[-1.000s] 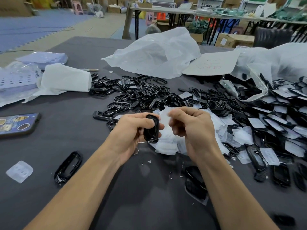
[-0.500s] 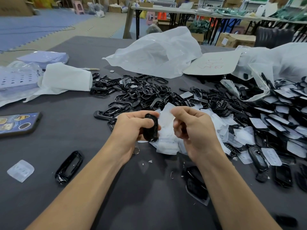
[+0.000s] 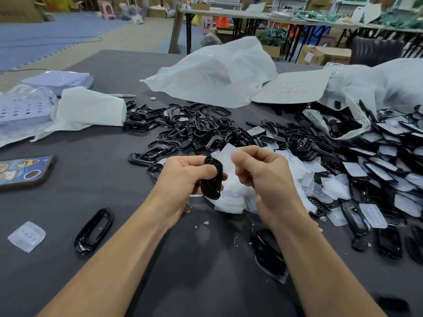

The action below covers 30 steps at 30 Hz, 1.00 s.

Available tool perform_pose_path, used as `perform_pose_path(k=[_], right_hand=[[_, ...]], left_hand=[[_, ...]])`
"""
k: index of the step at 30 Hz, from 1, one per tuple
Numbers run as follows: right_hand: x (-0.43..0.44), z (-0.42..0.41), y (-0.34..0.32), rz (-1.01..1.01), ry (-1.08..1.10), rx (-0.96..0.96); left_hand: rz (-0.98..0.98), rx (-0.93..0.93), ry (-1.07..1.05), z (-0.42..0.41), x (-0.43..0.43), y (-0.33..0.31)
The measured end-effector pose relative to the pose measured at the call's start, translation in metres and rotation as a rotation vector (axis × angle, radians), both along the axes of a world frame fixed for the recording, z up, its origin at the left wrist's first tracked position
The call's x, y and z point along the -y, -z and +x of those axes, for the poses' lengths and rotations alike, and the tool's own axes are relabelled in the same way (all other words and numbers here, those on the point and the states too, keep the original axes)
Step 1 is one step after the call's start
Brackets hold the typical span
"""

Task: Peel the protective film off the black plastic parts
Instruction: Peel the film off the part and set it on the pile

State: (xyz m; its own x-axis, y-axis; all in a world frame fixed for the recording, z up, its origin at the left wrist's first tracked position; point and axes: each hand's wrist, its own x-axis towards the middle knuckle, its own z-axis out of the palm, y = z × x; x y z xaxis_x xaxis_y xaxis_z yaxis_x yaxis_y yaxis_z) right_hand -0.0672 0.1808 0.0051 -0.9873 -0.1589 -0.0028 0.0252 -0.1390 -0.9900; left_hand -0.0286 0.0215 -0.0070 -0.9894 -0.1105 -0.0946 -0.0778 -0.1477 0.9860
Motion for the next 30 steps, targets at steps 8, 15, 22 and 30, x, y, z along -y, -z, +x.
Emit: perform_pose_path(k=[8,15,22,30], right_hand=[[0.003,0.001,0.001,0.061,0.056,-0.115],[0.006,0.001,0.006,-0.003,0.158,-0.069],[0.004,-0.001,0.006,-0.022,0.2,-0.047],[-0.006,-0.005,-0.004,-0.178,0.042,0.076]], left_hand=[[-0.048,-0.009,-0.036,0.002,-0.002,-0.002],[-0.032,-0.026,-0.056,0.001,-0.002,0.0],[-0.055,-0.007,-0.113,-0.002,-0.003,0.006],[-0.095,-0.007,-0.212,-0.003,-0.004,0.009]])
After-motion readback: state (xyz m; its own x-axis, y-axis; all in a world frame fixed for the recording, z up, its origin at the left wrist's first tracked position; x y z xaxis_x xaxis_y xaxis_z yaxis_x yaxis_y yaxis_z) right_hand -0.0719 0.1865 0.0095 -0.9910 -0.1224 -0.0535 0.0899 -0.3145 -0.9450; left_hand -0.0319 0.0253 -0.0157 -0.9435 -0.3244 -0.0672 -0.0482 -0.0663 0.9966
